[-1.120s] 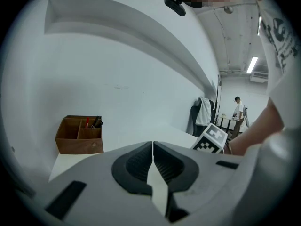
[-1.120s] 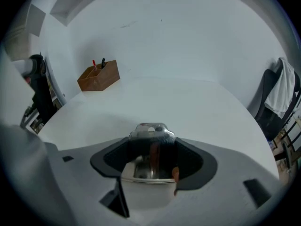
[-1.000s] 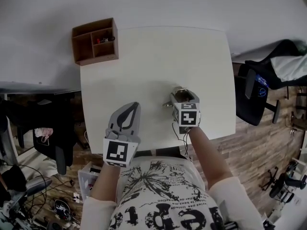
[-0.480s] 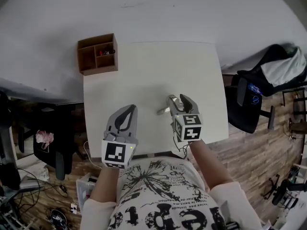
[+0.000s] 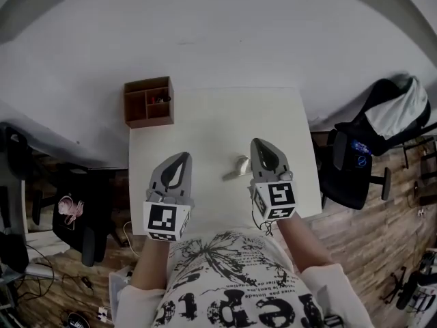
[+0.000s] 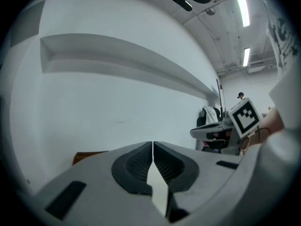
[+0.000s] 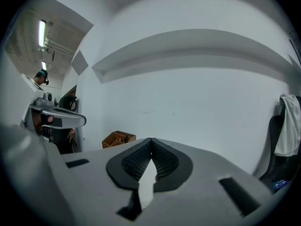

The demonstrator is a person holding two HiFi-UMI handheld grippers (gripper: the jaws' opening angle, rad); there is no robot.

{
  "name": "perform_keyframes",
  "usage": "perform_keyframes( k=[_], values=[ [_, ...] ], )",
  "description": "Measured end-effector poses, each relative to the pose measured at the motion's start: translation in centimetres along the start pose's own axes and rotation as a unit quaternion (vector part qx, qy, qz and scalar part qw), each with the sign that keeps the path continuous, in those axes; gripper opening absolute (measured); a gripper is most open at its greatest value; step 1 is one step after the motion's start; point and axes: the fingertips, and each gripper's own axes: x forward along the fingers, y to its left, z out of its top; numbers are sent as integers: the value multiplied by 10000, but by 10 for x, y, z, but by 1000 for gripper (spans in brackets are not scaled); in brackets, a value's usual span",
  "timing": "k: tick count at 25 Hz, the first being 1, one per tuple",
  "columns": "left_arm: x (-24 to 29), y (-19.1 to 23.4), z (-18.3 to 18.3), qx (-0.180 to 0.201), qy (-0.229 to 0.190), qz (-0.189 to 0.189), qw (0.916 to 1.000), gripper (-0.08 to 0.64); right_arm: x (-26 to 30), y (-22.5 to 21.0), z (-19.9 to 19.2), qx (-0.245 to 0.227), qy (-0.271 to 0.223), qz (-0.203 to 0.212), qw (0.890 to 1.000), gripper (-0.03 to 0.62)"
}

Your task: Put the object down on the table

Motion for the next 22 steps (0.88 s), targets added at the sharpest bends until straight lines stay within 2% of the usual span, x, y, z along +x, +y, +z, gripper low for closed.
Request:
perform_keyframes(
  k=[8, 22],
  values=[
    [-1, 7, 34, 203, -328, 169, 9991, 12, -11, 2, 43, 233, -540, 443, 9973, -6],
    [-8, 10, 50, 175, -488, 400, 9979, 12, -11, 10, 48, 226, -637, 649, 9956, -9]
  ],
)
